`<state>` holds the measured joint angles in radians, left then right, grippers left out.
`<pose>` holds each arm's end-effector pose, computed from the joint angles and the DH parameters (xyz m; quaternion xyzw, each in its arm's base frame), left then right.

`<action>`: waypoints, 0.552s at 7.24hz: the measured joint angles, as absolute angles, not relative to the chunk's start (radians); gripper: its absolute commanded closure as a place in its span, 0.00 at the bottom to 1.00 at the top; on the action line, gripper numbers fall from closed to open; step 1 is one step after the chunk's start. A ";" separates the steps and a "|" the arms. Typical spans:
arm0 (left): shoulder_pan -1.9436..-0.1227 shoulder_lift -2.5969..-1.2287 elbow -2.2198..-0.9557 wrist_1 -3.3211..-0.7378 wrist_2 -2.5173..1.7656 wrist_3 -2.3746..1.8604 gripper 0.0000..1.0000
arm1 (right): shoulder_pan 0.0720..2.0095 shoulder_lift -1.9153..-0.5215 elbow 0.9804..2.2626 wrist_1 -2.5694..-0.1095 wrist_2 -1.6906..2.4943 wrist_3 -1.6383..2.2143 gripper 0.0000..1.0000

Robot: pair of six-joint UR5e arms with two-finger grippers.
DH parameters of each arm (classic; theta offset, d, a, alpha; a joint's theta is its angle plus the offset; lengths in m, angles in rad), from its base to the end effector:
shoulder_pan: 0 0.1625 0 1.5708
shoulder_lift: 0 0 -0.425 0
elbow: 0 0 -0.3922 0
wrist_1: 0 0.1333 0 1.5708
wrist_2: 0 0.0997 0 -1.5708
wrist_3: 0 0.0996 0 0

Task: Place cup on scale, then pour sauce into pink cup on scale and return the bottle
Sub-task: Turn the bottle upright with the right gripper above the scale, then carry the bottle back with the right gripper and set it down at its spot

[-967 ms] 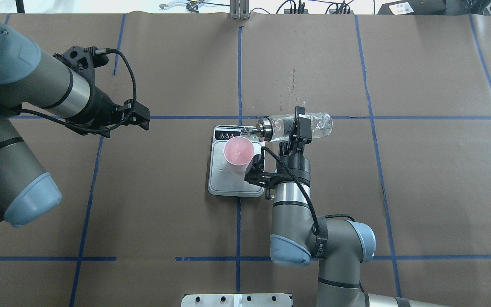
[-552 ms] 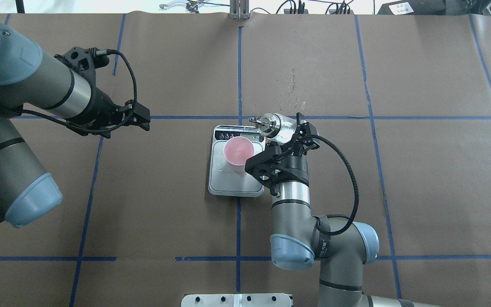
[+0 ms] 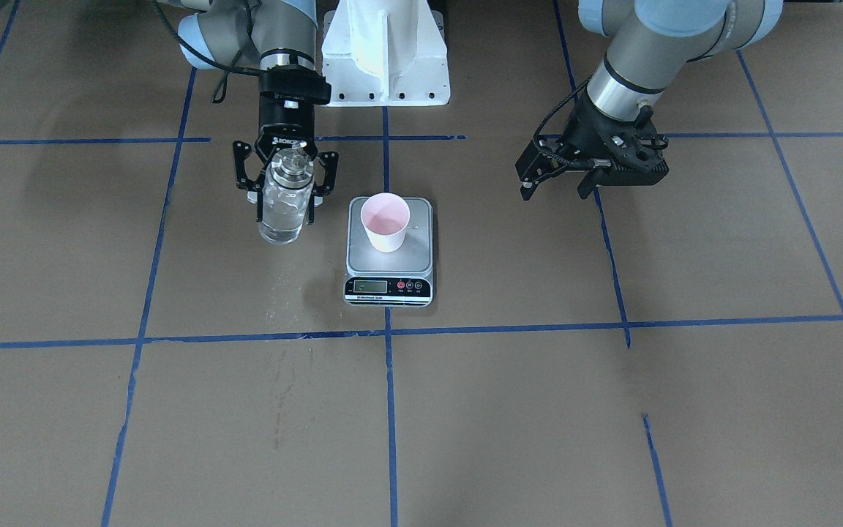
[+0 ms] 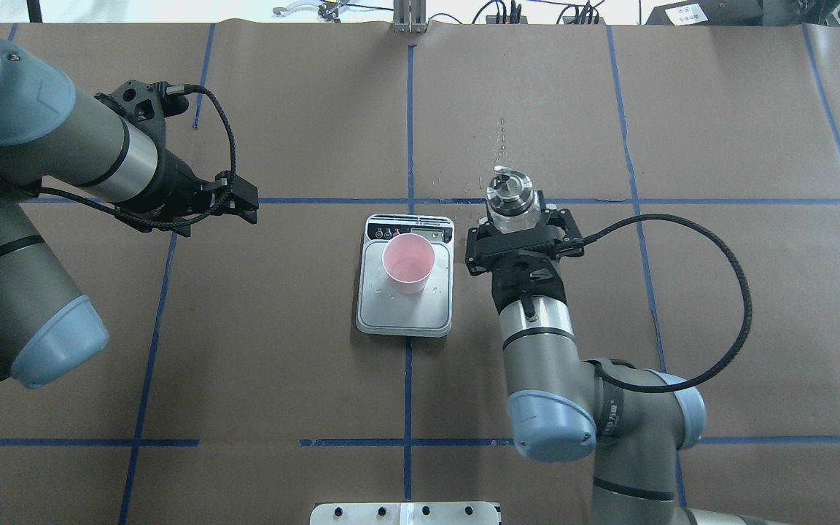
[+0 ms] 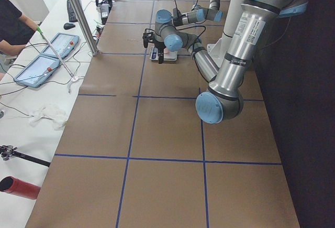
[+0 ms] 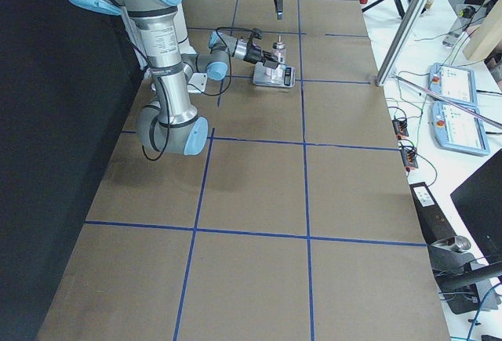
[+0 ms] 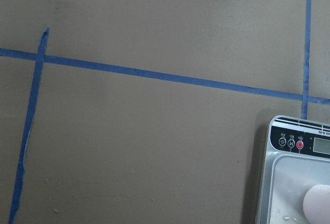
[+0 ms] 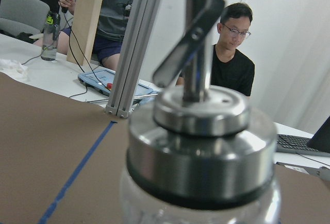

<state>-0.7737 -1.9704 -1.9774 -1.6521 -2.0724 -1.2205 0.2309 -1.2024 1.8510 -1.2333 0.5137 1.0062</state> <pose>0.3463 -0.4577 0.2488 0.0320 0.4714 -0.0797 0.8777 -0.4962 -0.3427 0.2659 0.5679 -0.2048 0.1090 0.7898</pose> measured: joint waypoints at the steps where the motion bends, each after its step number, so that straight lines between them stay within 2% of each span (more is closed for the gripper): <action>1: -0.773 -1.972 -1.978 -1.652 -2.072 -1.221 0.00 | 0.250 -1.268 1.883 -1.233 0.559 1.024 1.00; 4: -0.773 -1.975 -1.983 -1.652 -2.072 -1.224 0.00 | 0.286 -1.414 1.910 -1.159 0.647 1.291 1.00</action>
<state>-0.7733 -1.9749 -1.9827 -1.6521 -2.0720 -1.2235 0.2863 -1.4135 1.9105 -1.1587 0.6470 1.2913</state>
